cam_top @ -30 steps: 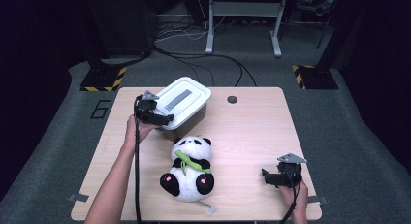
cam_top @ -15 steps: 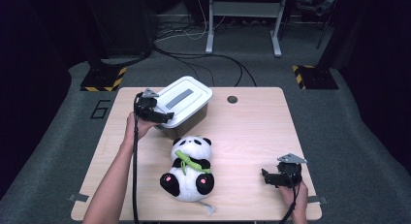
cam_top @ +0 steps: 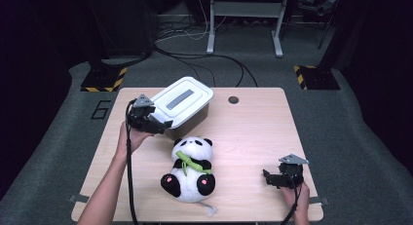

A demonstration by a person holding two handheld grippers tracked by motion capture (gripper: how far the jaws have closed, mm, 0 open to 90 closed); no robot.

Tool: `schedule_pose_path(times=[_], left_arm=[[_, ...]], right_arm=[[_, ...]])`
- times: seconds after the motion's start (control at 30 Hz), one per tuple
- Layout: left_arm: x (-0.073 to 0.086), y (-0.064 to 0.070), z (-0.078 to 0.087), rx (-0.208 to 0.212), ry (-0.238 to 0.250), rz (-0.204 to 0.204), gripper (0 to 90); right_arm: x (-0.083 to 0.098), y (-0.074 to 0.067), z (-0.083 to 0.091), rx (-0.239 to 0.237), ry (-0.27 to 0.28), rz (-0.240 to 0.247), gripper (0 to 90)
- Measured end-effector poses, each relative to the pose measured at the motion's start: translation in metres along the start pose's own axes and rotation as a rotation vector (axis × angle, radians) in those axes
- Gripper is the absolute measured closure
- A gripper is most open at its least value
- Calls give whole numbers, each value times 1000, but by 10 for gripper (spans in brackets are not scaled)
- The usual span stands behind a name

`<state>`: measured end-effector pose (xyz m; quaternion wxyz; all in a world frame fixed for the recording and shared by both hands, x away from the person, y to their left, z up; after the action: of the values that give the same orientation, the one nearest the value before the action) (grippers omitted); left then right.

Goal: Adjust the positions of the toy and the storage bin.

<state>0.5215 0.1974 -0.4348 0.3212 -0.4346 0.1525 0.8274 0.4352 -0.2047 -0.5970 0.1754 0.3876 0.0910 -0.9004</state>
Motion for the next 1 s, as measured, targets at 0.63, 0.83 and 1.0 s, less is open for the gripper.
schedule_pose_path(times=[0.63,0.83,1.0], left_arm=[[43,93,-6,196,-62,-114,60],[57,116,-12,270,-104,-194,172],[63,130,-13,322,-93,-206,402]], right_arm=[[0,0,0,1,0,0,61],[0,0,0,0,0,0,61],[0,0,0,0,-1,0,61]])
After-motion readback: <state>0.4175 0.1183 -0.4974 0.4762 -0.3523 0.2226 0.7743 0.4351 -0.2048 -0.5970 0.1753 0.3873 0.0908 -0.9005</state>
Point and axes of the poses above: each handheld gripper's, and its own axes: z roughly backward along the jaws, x roughly out of its underside, y roughly to its right, the point moved 10 cm from there along -z, roughly forward along the jaws, and after that the axes turned 2 degrees about -x, right-handed, at the moved point
